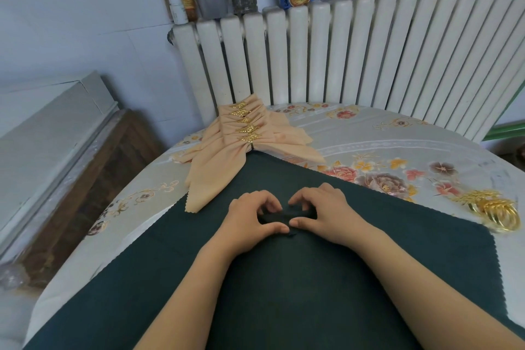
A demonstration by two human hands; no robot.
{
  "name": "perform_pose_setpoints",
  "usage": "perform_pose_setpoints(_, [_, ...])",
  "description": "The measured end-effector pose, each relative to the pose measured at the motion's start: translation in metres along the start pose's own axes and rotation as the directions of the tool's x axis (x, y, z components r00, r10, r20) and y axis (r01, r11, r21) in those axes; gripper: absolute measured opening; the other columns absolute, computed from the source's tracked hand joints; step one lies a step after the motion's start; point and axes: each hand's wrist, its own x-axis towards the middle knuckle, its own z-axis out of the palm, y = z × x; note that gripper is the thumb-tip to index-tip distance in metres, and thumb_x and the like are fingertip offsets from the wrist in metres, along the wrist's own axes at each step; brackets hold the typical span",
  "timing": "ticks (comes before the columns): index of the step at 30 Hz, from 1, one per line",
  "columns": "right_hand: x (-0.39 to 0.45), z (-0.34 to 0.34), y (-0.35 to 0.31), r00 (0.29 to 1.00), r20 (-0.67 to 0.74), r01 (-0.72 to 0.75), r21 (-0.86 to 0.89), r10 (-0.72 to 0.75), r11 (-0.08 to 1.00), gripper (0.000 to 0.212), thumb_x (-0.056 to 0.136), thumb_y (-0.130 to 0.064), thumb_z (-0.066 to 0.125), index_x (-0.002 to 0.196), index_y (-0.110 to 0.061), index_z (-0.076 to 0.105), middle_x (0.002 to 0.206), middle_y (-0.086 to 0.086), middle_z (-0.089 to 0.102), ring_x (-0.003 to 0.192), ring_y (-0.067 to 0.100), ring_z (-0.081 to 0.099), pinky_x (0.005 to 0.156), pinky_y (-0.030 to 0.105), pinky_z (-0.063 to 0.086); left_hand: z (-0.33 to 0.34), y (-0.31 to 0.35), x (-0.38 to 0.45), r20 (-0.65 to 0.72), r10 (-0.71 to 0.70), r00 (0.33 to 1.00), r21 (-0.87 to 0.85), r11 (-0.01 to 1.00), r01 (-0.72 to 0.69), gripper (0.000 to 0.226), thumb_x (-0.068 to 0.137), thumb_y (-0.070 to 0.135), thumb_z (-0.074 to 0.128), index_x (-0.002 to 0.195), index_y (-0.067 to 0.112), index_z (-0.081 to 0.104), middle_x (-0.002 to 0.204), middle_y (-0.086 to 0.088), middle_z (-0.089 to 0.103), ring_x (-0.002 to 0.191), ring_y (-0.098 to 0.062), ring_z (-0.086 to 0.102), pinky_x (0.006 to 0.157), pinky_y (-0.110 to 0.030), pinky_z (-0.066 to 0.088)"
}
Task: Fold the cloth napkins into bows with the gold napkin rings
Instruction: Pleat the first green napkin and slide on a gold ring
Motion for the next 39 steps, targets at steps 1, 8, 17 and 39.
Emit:
perform_pose_setpoints(1, [0.0, -0.001, -0.002, 1.0, 0.013, -0.004, -0.028, 0.004, 1.0, 0.03, 0.082, -0.045, 0.065, 0.109, -0.034, 0.057, 0.079, -0.02, 0.045, 0.093, 0.008, 0.037, 0.085, 0.028, 0.029, -0.001, 0.003, 0.0, 0.021, -0.043, 0.999, -0.006, 0.999, 0.043, 0.033, 0.067, 0.047, 0.078, 0.088, 0.044, 0.054, 0.09, 0.016, 0.057, 0.089, -0.002, 0.045, 0.081, -0.022, 0.034])
perform_pose_setpoints(8, [-0.009, -0.003, -0.018, 0.992, -0.075, 0.086, -0.193, -0.102, 0.977, 0.015, 0.087, -0.037, 0.06, 0.095, -0.025, 0.06, 0.1, -0.009, 0.059, 0.1, 0.013, 0.05, 0.08, 0.025, 0.028, -0.005, 0.023, -0.007, 0.038, -0.024, 0.999, 0.092, 0.996, 0.021, 0.013, 0.075, 0.036, 0.074, 0.077, 0.032, 0.062, 0.081, 0.011, 0.057, 0.08, -0.007, 0.05, 0.082, -0.03, 0.04])
perform_pose_setpoints(17, [-0.049, -0.013, -0.03, 0.978, -0.051, 0.187, -0.236, -0.205, 0.953, 0.016, 0.089, -0.035, 0.059, 0.1, -0.027, 0.065, 0.106, -0.01, 0.064, 0.102, 0.012, 0.051, 0.085, 0.024, 0.031, 0.005, 0.03, -0.055, -0.14, 0.129, 0.982, 0.21, 0.973, -0.098, 0.014, 0.082, 0.02, 0.064, 0.09, 0.031, 0.068, 0.09, 0.02, 0.053, 0.091, 0.0, 0.044, 0.087, -0.023, 0.034])
perform_pose_setpoints(39, [-0.052, -0.008, -0.04, 0.997, 0.007, -0.076, -0.254, 0.081, 0.964, 0.031, 0.087, -0.044, 0.059, 0.113, -0.028, 0.059, 0.116, -0.004, 0.055, 0.113, 0.018, 0.042, 0.098, 0.033, 0.029, -0.008, 0.054, -0.053, 0.058, -0.308, 0.95, 0.166, 0.941, 0.295, 0.034, 0.073, 0.043, 0.075, 0.101, 0.036, 0.056, 0.103, 0.013, 0.056, 0.107, -0.014, 0.042, 0.084, -0.027, 0.029])
